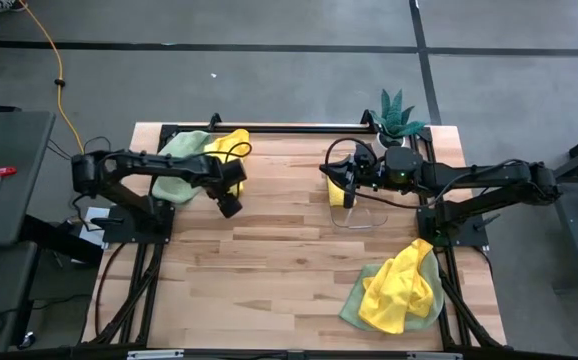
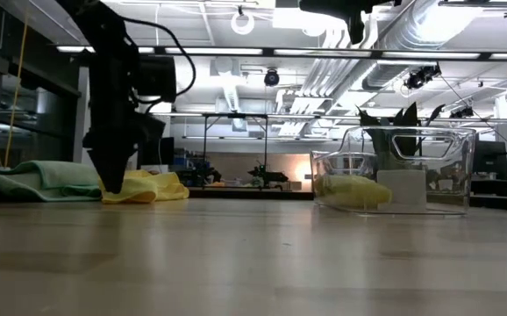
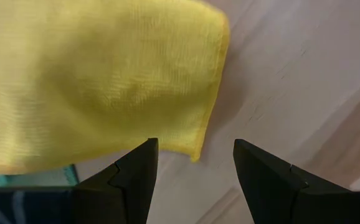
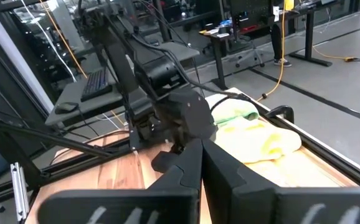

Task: Fold microfiber towels
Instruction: Fold the top yellow microfiber towel

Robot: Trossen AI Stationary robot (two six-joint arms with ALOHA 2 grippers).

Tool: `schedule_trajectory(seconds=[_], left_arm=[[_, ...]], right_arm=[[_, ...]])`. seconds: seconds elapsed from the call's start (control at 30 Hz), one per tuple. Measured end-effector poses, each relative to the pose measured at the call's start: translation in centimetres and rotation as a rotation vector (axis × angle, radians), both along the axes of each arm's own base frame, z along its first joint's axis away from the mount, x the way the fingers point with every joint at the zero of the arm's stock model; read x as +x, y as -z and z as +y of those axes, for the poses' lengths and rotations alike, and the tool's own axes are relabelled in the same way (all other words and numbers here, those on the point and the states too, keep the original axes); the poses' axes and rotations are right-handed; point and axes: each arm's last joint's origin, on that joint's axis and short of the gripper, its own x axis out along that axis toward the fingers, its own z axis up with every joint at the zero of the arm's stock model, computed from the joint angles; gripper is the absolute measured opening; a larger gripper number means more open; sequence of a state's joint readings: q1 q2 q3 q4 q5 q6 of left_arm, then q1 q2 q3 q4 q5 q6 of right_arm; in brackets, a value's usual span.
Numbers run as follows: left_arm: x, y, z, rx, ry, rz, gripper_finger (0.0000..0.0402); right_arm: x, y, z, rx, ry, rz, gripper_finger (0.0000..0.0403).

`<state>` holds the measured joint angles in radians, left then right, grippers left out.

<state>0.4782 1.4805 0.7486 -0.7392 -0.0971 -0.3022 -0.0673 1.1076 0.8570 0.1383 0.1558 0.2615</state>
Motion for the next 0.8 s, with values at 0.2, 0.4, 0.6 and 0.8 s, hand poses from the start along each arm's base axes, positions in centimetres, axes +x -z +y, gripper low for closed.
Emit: schedule_trajectory(seconds=[0.2, 0.4, 0.6, 0.8], left_arm=[[0.2, 1.3, 0.1, -0.042, -0.017, 0.045, 0.0197], [0.5, 1.8, 0.1, -0.067, 0.021, 0.052, 0.0155], [0.7, 1.8, 0.2, -0.043, 0.053, 0.046, 0.0067], [0.6, 1.6, 0.2, -0.04, 0.074, 0.028, 0.0008]], right_arm=[[0.0, 0.0, 0.0, 0.013, 0.001, -0.003, 0.0], [0.0, 0.0, 0.0, 0.055, 0.023, -0.013, 0.0], [0.0, 0.0, -0.1, 0.1, 0.04, -0.023, 0.0], [0.0, 0.0, 0.0, 0.102, 0.036, -0.022, 0.0]])
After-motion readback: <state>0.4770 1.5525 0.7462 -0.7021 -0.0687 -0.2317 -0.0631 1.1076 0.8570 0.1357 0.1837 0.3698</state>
